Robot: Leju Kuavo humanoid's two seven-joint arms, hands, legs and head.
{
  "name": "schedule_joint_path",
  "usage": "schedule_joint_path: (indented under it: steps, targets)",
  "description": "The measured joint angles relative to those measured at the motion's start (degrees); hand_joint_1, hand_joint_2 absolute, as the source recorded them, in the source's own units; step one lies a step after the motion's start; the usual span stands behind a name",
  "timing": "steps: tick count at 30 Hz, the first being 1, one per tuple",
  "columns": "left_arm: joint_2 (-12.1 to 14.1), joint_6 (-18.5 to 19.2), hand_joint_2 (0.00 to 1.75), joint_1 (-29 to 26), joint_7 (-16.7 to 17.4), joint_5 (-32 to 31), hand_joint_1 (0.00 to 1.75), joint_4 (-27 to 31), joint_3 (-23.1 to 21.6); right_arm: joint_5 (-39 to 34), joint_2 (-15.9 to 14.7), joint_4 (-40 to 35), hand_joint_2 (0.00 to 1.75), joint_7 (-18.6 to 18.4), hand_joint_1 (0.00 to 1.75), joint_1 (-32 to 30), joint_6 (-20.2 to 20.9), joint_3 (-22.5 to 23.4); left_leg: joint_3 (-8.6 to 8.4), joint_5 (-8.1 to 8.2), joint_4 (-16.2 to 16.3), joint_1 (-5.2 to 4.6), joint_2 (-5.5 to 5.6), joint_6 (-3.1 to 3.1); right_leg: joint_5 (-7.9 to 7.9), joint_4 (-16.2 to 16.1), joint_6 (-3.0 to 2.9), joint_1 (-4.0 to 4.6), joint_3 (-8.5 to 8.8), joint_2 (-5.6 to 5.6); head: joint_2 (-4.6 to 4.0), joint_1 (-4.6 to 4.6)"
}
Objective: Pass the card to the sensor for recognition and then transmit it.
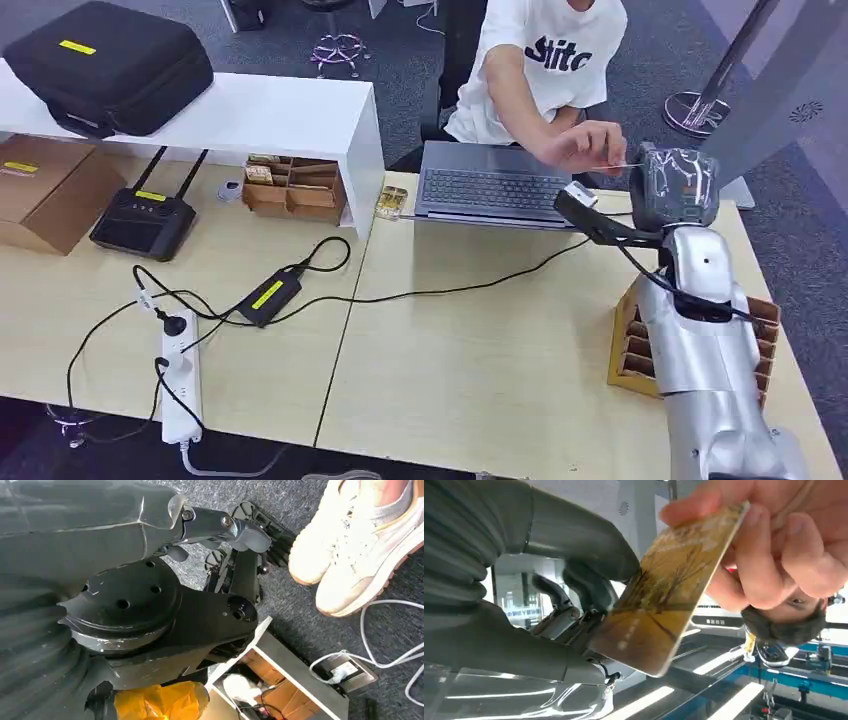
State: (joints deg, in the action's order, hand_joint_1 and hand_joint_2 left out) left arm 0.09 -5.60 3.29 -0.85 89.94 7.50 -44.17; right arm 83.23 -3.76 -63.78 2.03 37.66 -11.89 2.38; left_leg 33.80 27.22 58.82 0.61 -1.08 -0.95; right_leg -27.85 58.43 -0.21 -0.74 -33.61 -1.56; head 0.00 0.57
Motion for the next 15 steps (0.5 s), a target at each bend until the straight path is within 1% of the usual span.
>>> schedule_joint_path:
  steps: [3, 5, 8, 10, 13, 15]
  targets:
    - [0.0, 0.0, 1.75, 0.0, 0.0, 0.0, 0.0, 0.0, 0.0, -1.0, 0.0, -0.7, 1.75, 0.7, 1.75, -0.4, -0.2, 0.2, -0.01, 0.0, 0.0, 0.0, -0.02, 0.0, 0.0, 0.0, 0.0, 0.0, 0.0, 0.02, 0.0, 0.02]
    - [0.0, 0.0, 1.75, 0.0, 0.0, 0.0, 0.0, 0.0, 0.0, -2.9, 0.0, -1.2, 1.75, 2.1, 1.75, -0.7, -0.2, 0.2, -0.01, 0.0, 0.0, 0.0, -0.02, 0.0, 0.0, 0.0, 0.0, 0.0, 0.0, 0.03, 0.0, 0.0]
    - [0.0, -0.1, 1.75, 0.0, -0.2, 0.0, 0.0, 0.0, 0.0, -10.8, 0.1, -3.9, 1.75, 7.4, 1.75, -2.7, 0.1, 0.2, -0.02, 0.0, 0.0, 0.0, 0.0, 0.0, 0.0, 0.0, 0.0, 0.0, 0.01, 0.0, 0.0, 0.0]
    - [0.0, -0.2, 1.75, 0.0, -0.5, 0.0, 0.0, 0.0, 0.0, -15.0, 0.3, -6.7, 1.75, 9.9, 1.75, -4.7, 0.6, 0.2, -0.01, 0.0, 0.0, 0.0, 0.03, 0.0, 0.0, 0.0, 0.0, 0.0, 0.01, -0.03, 0.0, 0.0]
    - [-0.2, -0.5, 1.75, 0.0, -0.9, 0.0, 0.0, 0.0, 0.1, -20.3, 0.3, -11.9, 1.75, 11.7, 1.75, -8.8, 0.9, 0.2, -0.01, 0.03, 0.0, 0.01, 0.08, 0.01, -0.06, 0.0, 0.01, 0.01, 0.0, -0.09, 0.0, 0.02]
    - [-0.4, -1.0, 1.75, -0.2, -1.5, 0.0, 0.0, 0.0, 0.3, -25.5, 0.1, -17.6, 1.75, 13.1, 1.75, -12.9, 0.7, 0.4, -0.01, 0.06, 0.0, 0.01, 0.13, 0.02, -0.09, 0.0, 0.01, 0.01, 0.0, -0.14, 0.0, 0.04]
